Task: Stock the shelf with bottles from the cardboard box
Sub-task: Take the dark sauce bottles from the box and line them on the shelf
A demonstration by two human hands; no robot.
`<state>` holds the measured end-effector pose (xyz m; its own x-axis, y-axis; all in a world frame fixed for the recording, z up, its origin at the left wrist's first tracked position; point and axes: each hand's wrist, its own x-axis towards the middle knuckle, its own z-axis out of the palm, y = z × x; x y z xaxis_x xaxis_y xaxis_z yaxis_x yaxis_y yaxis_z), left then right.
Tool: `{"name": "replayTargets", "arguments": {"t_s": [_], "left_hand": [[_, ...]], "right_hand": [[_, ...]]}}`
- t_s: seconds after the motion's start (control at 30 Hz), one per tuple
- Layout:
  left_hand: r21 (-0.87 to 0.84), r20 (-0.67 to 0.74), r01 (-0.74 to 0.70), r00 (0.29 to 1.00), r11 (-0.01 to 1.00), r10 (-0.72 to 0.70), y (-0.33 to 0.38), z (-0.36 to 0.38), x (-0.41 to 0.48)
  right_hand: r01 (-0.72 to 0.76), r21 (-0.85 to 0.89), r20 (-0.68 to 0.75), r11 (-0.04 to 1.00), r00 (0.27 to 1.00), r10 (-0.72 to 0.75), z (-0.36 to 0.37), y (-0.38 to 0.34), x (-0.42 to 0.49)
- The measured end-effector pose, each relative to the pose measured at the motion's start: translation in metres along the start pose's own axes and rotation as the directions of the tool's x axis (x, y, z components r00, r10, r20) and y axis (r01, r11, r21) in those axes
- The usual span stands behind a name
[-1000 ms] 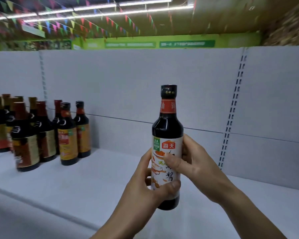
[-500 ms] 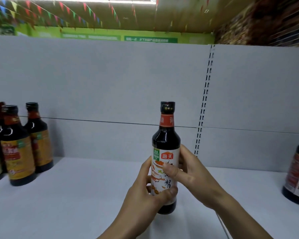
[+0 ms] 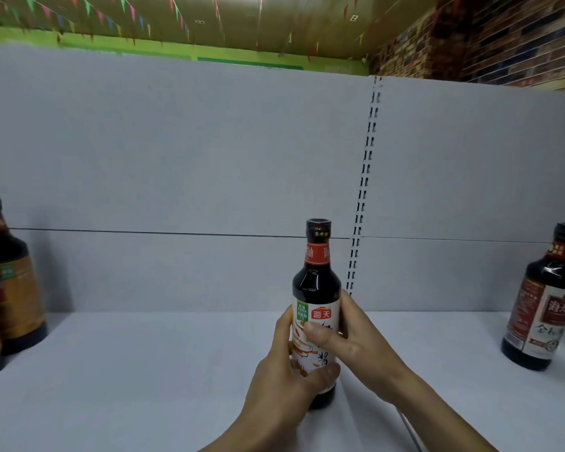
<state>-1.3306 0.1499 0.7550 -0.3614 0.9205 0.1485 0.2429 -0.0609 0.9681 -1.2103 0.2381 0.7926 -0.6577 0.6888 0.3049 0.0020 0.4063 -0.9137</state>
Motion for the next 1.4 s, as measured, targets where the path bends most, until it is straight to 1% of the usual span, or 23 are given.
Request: {"name": "replayTargets", "arguments": {"t_s": [0.13, 0.3, 0.4, 0.47, 0.6, 0.7, 0.83, 0.93, 1.1, 1.27, 1.4], "left_hand": [[0.019, 0.023, -0.044, 0.999, 0.999, 0.044, -0.003, 0.004, 0.013], [0.045, 0.051, -0.104, 0.993, 0.993, 0.102, -0.011, 0.005, 0.034], [0.068, 0.062, -0.128, 0.99, 0.989, 0.124, -0.015, 0.01, 0.046], [0.084, 0.072, -0.134, 0.989, 0.987, 0.128, -0.018, 0.014, 0.054], [0.125, 0.092, -0.139, 0.988, 0.982, 0.128, -0.023, 0.02, 0.068], [0.208, 0.116, -0.172, 0.982, 0.963, 0.15, -0.023, 0.023, 0.072], [0.258, 0.184, -0.17, 0.975, 0.951, 0.124, -0.026, 0.023, 0.085], [0.268, 0.193, -0.165, 0.974, 0.949, 0.115, -0.028, 0.024, 0.097], [0.303, 0.151, -0.2, 0.975, 0.932, 0.161, -0.03, 0.032, 0.111], [0.337, 0.087, -0.211, 0.977, 0.917, 0.192, -0.04, 0.039, 0.126], [0.361, 0.046, -0.214, 0.976, 0.908, 0.212, -0.047, 0.043, 0.132]], "right_hand": [[-0.021, -0.021, -0.007, 1.0, 1.0, 0.02, -0.007, 0.006, 0.009], [-0.064, -0.162, 0.013, 0.985, 0.998, 0.067, -0.02, 0.013, 0.021], [-0.095, -0.193, 0.03, 0.977, 0.994, 0.103, -0.028, 0.017, 0.027], [-0.117, -0.216, 0.015, 0.969, 0.992, 0.123, -0.033, 0.023, 0.03], [-0.227, -0.208, -0.043, 0.952, 0.974, 0.223, -0.039, 0.049, 0.031], [-0.288, -0.197, -0.048, 0.937, 0.958, 0.284, -0.046, 0.065, 0.031], [-0.262, -0.229, -0.037, 0.938, 0.965, 0.261, -0.051, 0.071, 0.035], [-0.248, -0.234, -0.042, 0.94, 0.968, 0.246, -0.056, 0.076, 0.043], [-0.252, -0.262, -0.039, 0.932, 0.967, 0.25, -0.066, 0.086, 0.053], [-0.214, -0.281, -0.053, 0.935, 0.977, 0.207, -0.07, 0.094, 0.059], [-0.193, -0.312, -0.098, 0.93, 0.98, 0.171, -0.069, 0.1, 0.06]]}}
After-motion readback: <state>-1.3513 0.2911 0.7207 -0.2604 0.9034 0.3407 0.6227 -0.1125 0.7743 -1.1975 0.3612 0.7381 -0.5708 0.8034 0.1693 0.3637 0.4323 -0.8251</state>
